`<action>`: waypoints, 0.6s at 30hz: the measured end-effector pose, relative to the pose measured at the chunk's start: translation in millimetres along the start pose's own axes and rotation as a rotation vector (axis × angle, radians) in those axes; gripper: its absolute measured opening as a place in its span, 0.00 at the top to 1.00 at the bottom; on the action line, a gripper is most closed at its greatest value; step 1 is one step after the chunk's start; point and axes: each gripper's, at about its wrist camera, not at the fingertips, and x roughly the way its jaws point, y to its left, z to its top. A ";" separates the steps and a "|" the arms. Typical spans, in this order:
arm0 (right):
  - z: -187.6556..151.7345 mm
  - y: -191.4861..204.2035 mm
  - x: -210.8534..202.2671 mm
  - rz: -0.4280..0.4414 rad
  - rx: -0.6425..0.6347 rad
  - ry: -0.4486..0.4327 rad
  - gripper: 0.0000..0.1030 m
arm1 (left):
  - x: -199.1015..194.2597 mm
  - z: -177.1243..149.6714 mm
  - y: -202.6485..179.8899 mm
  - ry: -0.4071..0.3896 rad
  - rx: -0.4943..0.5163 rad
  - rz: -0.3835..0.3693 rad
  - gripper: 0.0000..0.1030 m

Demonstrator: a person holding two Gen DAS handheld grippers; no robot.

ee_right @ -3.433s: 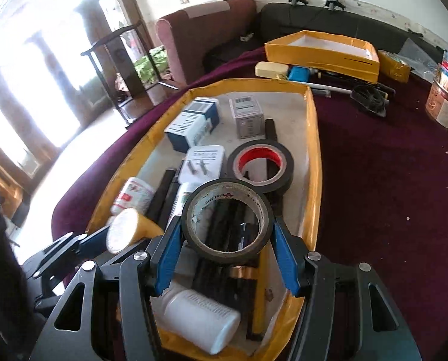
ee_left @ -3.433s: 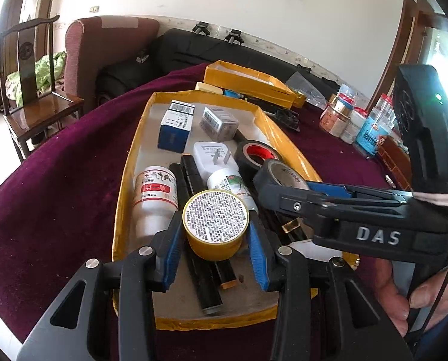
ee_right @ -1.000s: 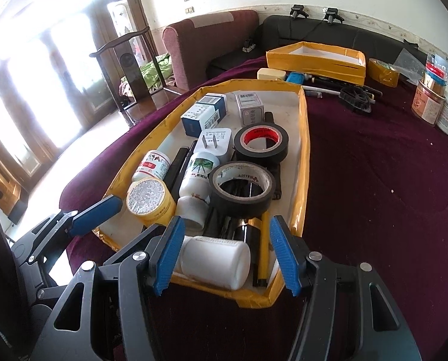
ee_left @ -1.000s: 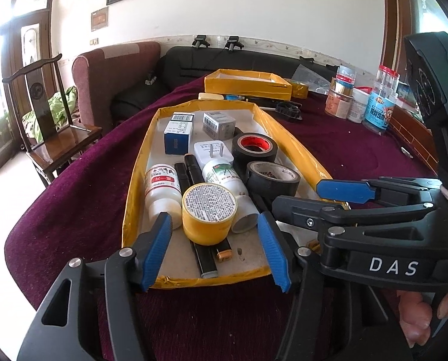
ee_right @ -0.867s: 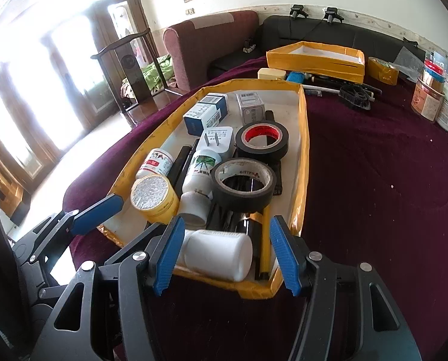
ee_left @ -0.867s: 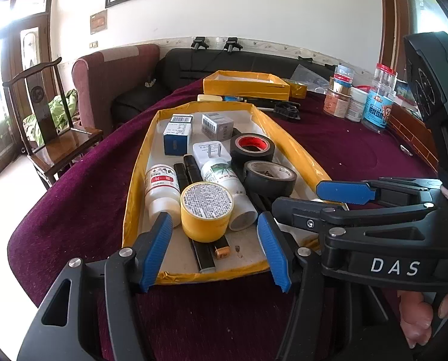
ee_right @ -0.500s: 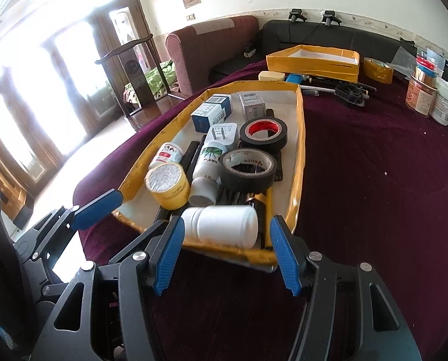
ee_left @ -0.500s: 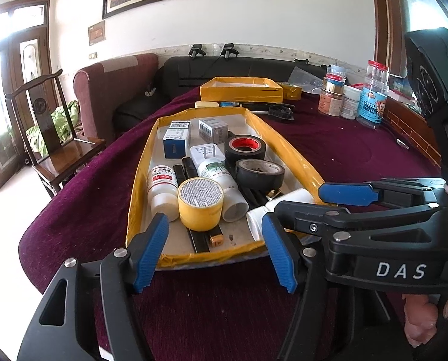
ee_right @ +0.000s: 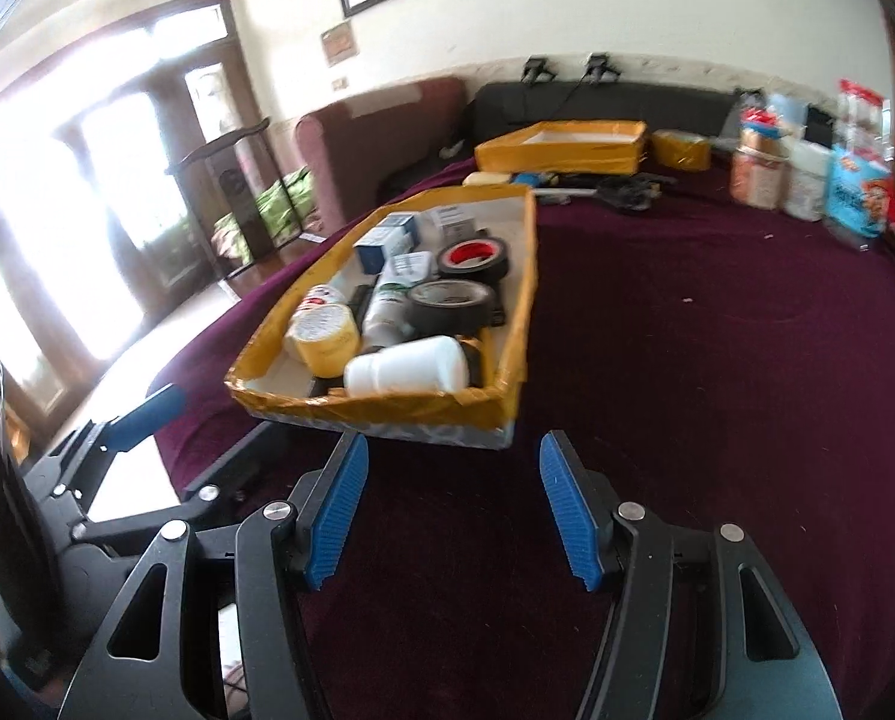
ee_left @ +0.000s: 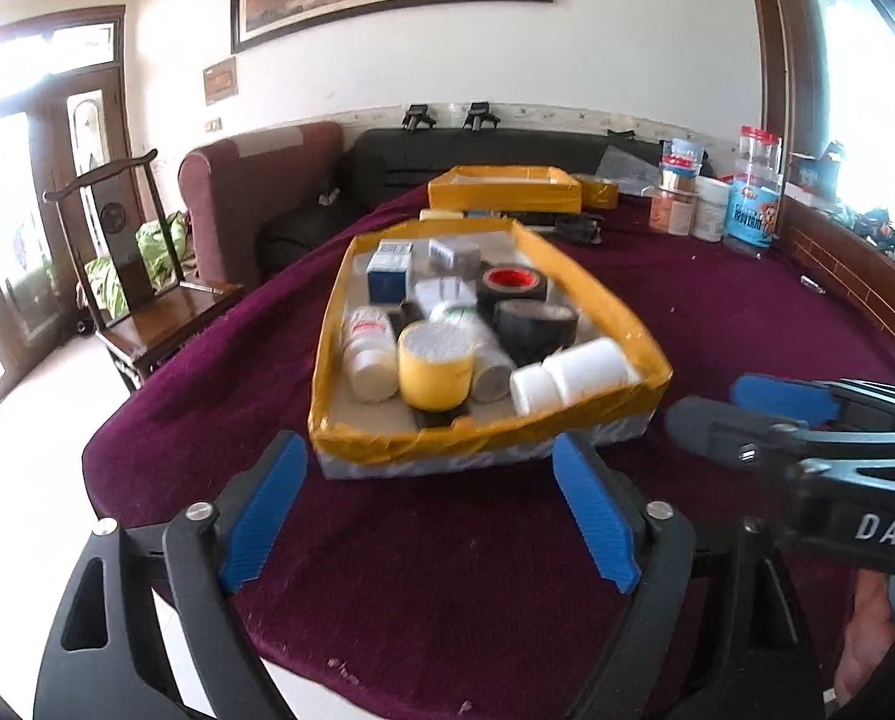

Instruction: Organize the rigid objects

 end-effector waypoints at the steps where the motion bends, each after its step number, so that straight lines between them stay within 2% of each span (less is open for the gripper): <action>1: -3.2 0.6 -0.9 -0.022 -0.006 -0.016 0.47 | 2.8 -3.3 2.8 0.020 -0.012 0.002 0.15; 5: -15.3 4.8 -2.9 -0.089 -0.036 -0.080 0.47 | 12.6 -9.1 8.2 0.097 -0.054 0.038 0.15; 7: -17.9 4.6 -0.8 -0.105 -0.040 -0.083 0.46 | 15.0 -9.4 9.3 0.131 -0.069 0.034 0.15; 10: -22.3 1.7 0.1 -0.115 -0.023 -0.088 0.41 | 12.3 -12.2 10.7 0.125 -0.098 0.014 0.15; 11: -24.4 1.5 0.4 -0.111 -0.020 -0.087 0.38 | 10.6 -12.9 10.9 0.112 -0.102 0.026 0.15; 15: -29.9 6.8 3.1 -0.111 -0.040 -0.083 0.38 | 6.9 -14.4 11.9 0.073 -0.101 0.122 0.15; 18: -32.8 10.6 6.0 -0.107 -0.060 -0.073 0.38 | 7.4 -14.7 13.3 0.064 -0.097 0.156 0.15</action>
